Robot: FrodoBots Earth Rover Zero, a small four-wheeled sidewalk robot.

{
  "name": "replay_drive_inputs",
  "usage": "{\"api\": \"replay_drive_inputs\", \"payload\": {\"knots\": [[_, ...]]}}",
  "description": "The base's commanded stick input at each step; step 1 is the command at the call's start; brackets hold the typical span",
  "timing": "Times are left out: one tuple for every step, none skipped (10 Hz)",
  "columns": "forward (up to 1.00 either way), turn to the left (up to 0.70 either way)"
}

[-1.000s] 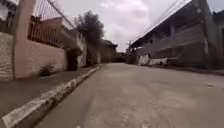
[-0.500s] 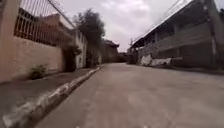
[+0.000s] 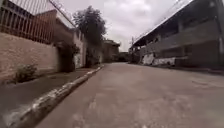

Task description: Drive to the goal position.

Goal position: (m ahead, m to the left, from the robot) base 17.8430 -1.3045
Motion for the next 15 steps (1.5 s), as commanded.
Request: {"api": "replay_drive_inputs", "payload": {"knots": [[1.0, -0.06], [1.0, 0.0], [1.0, 0.0], [1.0, 0.0], [1.0, 0.0], [1.0, 0.0], [1.0, 0.0], [1.0, 0.0], [1.0, 0.0], [1.0, 0.0], [1.0, 0.0], [1.0, 0.0], [1.0, 0.0], [1.0, 0.0], [1.0, 0.0]]}}
